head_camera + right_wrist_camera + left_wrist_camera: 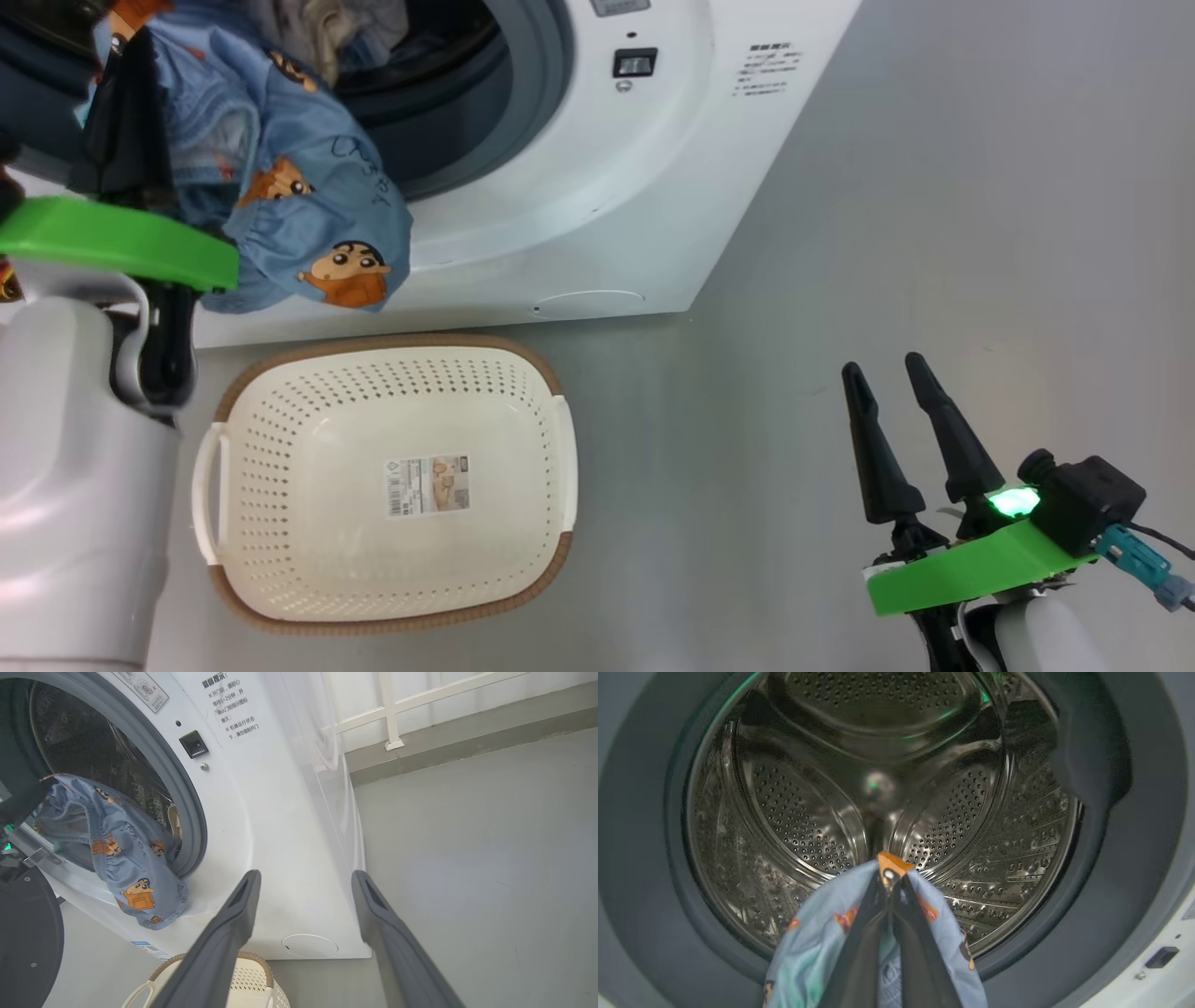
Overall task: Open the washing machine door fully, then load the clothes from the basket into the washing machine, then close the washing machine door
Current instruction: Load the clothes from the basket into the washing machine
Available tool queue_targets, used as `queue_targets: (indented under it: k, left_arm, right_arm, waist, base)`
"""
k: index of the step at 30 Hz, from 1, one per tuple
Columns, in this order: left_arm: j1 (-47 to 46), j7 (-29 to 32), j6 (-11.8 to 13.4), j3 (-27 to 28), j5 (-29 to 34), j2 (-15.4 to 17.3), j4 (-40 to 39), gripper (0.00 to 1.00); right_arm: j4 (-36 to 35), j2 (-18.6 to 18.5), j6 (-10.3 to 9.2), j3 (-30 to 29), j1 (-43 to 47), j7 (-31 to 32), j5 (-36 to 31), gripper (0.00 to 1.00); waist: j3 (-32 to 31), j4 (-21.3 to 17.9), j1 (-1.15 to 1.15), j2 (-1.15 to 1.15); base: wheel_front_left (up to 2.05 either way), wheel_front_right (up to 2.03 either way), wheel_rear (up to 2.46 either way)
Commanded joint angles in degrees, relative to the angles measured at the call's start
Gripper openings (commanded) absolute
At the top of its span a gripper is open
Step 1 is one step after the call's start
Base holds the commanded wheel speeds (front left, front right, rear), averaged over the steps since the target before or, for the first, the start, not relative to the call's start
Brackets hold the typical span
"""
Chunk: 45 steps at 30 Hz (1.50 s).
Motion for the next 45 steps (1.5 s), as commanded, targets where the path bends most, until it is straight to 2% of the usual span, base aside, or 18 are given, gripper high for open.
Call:
queue_targets:
  k: [1,12,20,24,27,32,40,42,45]
  left_arm:
    - [-2.77,-0.42,-0.52,0.86,0.81,2.35,1.69,0.00]
    - [-10.99,-0.70,-0.57,-6.66,-1.02,3.53,18.34,0.00]
    - [-17.20,-0.66,-0.58,-12.10,-3.33,5.23,26.11,0.00]
    - [-19.31,-0.70,-0.58,-12.73,-4.27,6.16,27.94,0.00]
    - [-21.58,-0.74,-0.58,-11.53,-3.66,7.69,26.78,0.00]
    - [-22.54,-0.75,0.02,-5.75,0.47,9.77,19.04,0.00]
    - [-18.13,-0.76,0.21,5.38,9.43,7.78,5.88,0.00]
    - [-16.98,-0.76,-0.02,6.86,11.05,6.95,5.26,0.00]
    - [-15.99,-0.76,-0.37,6.33,12.39,6.12,9.17,0.00]
  right_arm:
    - [-1.23,0.11,0.09,1.86,-0.46,-0.27,-0.73,1.00]
    - [-0.87,0.72,0.09,4.20,-1.27,-0.27,-0.49,1.00]
    - [-0.50,0.91,0.09,6.36,-2.39,-0.27,-0.12,1.00]
    - [-0.54,0.95,0.09,6.93,-2.65,-0.27,0.16,1.00]
    - [-0.99,0.96,0.09,7.36,-2.82,-0.27,0.71,1.00]
    - [-1.71,0.97,0.09,7.34,-3.49,-0.27,1.19,1.00]
    - [-2.14,0.98,0.09,7.56,-4.65,-0.27,1.18,1.00]
    - [-2.13,0.98,0.09,7.73,-4.89,-0.27,1.25,1.00]
    - [-2.03,0.98,0.09,7.96,-4.93,-0.27,1.34,1.00]
  waist:
    - [0.71,-1.07,0.00,0.00]
    - [2.48,-4.53,0.00,0.00]
    - [3.94,-7.14,0.00,0.00]
    - [4.42,-8.01,0.00,0.00]
    - [5.36,-8.57,0.00,0.00]
    - [7.11,-8.98,0.00,0.00]
    - [8.58,-8.96,0.00,0.00]
    - [8.65,-9.07,0.00,0.00]
    - [8.46,-9.21,0.00,0.00]
  base:
    - [0.00,0.00,0.00]
    - [0.00,0.00,0.00]
    - [0.00,0.00,0.00]
    - [0.00,0.00,0.00]
    - [0.00,0.00,0.00]
    - [0.00,0.00,0.00]
    - [0.00,0.00,0.00]
    - [0.00,0.00,0.00]
    - [0.00,0.00,0.00]
